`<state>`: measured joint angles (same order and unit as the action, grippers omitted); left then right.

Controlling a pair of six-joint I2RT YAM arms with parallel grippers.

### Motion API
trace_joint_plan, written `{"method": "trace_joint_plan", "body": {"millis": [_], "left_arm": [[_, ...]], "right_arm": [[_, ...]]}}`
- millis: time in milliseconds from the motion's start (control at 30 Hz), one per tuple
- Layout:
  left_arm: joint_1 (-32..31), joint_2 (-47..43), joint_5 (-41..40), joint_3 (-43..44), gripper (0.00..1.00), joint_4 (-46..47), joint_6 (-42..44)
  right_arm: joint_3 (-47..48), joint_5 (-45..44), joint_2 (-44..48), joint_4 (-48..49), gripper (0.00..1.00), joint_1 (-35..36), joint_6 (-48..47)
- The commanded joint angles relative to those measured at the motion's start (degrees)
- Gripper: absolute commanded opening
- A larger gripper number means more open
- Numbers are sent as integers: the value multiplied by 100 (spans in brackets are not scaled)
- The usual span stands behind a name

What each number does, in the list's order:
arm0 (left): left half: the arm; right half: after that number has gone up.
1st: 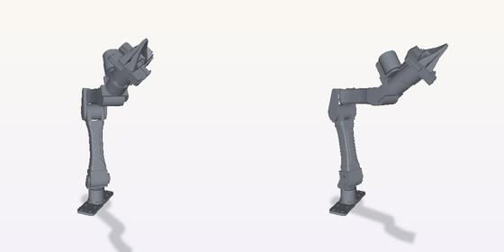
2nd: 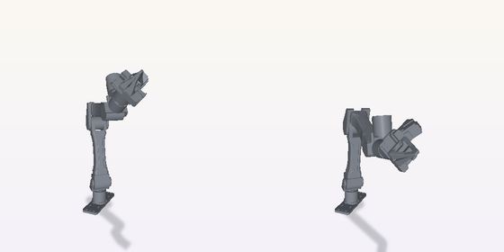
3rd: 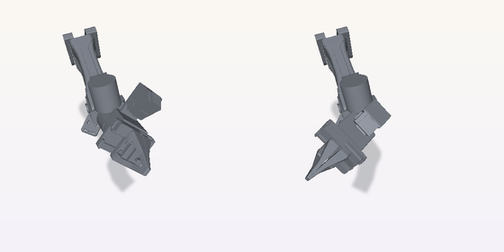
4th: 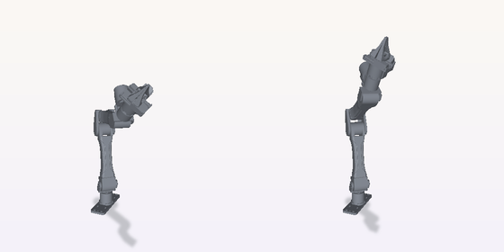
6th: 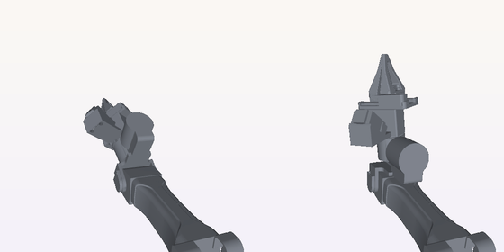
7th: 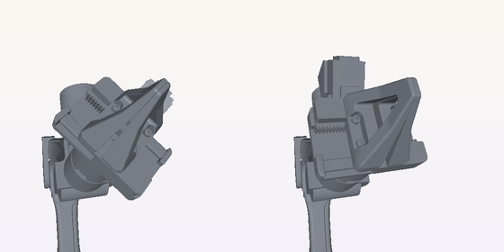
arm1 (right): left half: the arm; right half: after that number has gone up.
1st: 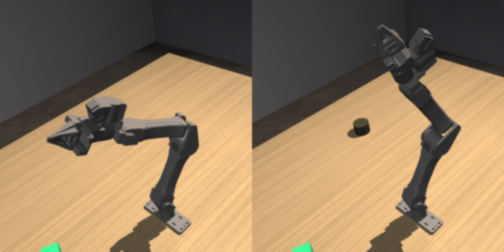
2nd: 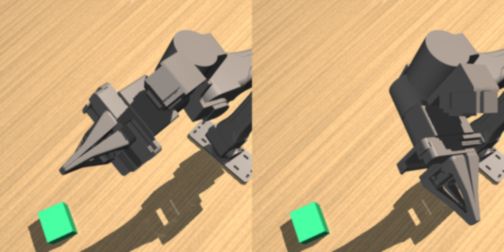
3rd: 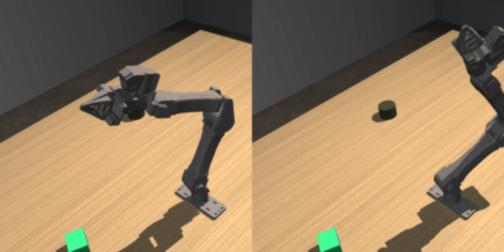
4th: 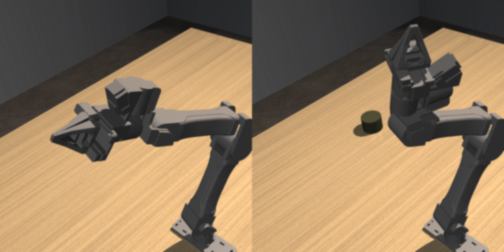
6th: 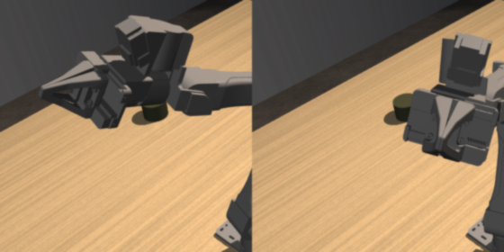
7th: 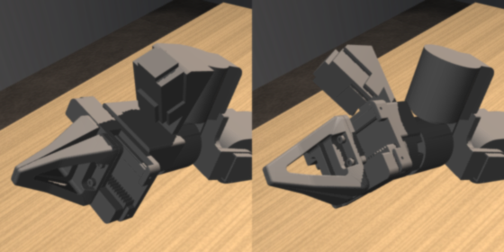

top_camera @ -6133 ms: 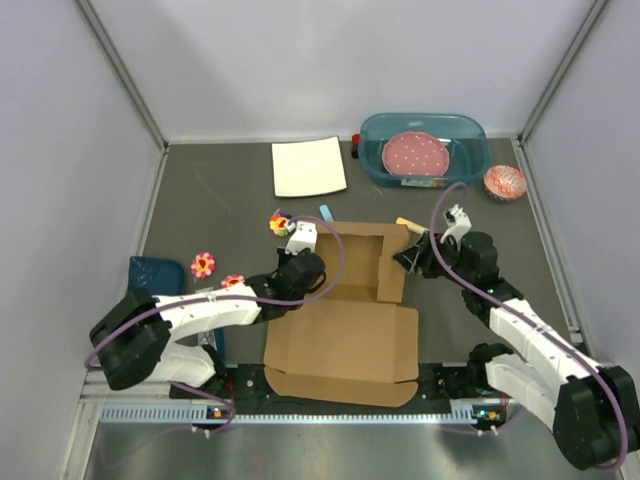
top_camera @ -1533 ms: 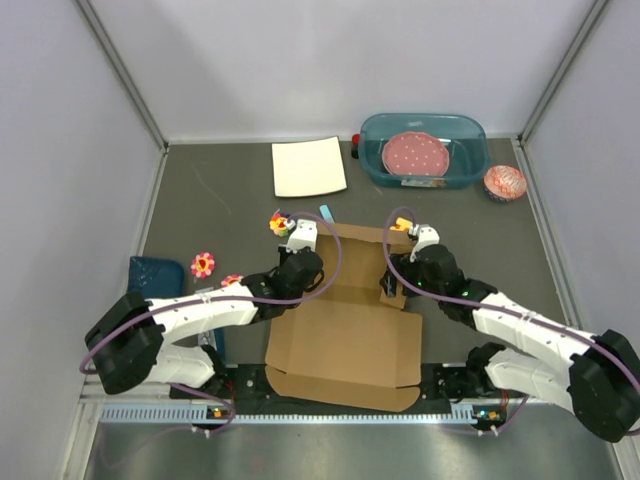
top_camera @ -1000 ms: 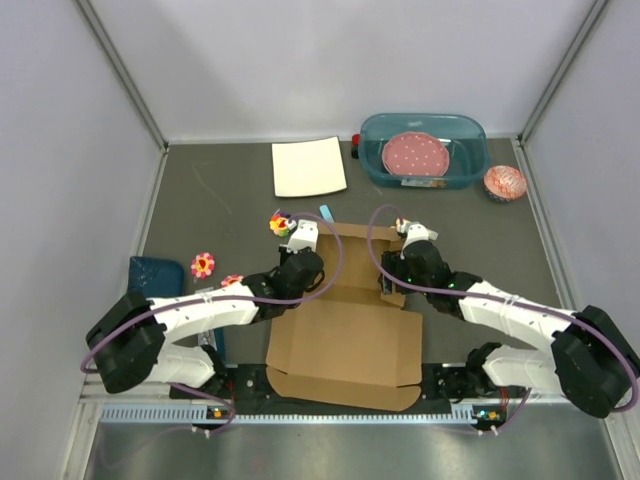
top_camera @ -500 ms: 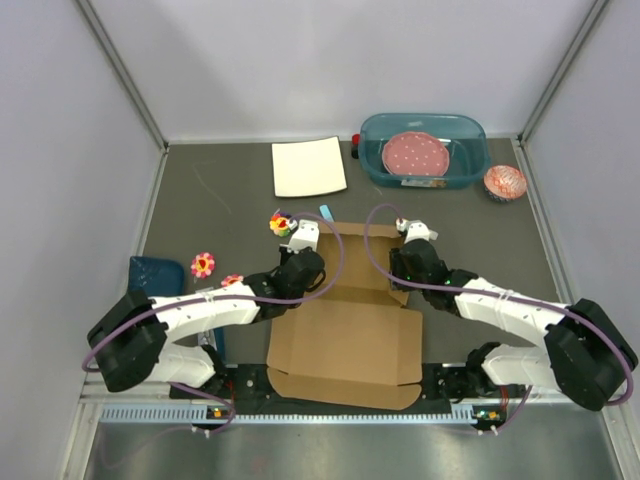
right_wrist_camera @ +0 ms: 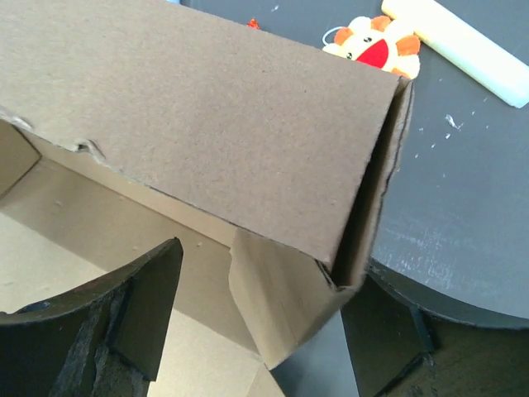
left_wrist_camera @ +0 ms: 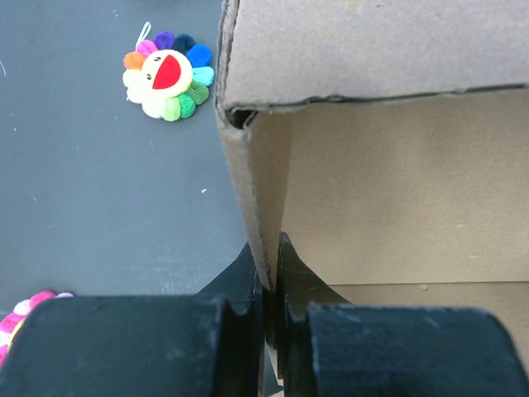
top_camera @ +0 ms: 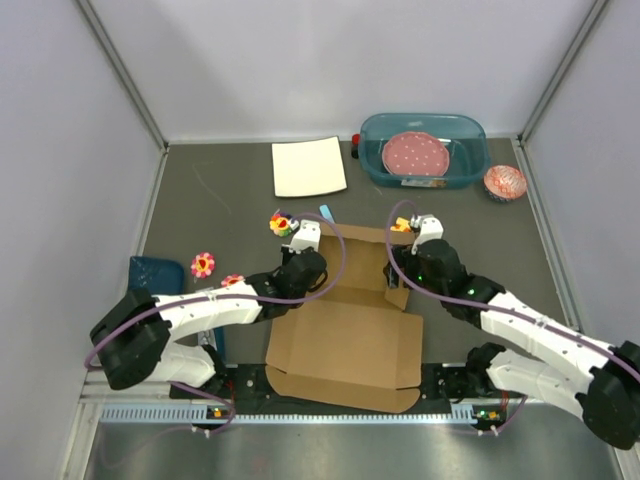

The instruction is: Fold the paper box

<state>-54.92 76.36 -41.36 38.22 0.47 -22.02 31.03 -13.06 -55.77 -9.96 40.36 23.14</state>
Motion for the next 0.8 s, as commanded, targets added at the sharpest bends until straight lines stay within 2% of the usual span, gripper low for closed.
{"method": "trace_joint_plan", "body": {"millis": [0, 167, 433, 733, 767], "left_arm": [[-28, 28, -47, 160, 0, 67, 137], [-37, 20, -38, 142, 0, 59, 137], [-37, 11, 23, 186, 0, 58, 110], [-37, 2, 14, 212, 0, 32, 137], [-37, 19, 23, 221, 0, 32, 128]], "right_arm": [[141, 137, 408, -182, 73, 77, 42], [-245, 14, 646, -191, 71, 69, 24], [-501, -4, 260, 29, 54, 77, 33], [-334, -372, -127, -103, 2, 77, 59], [-317, -425, -153, -173, 0, 77, 103]]}}
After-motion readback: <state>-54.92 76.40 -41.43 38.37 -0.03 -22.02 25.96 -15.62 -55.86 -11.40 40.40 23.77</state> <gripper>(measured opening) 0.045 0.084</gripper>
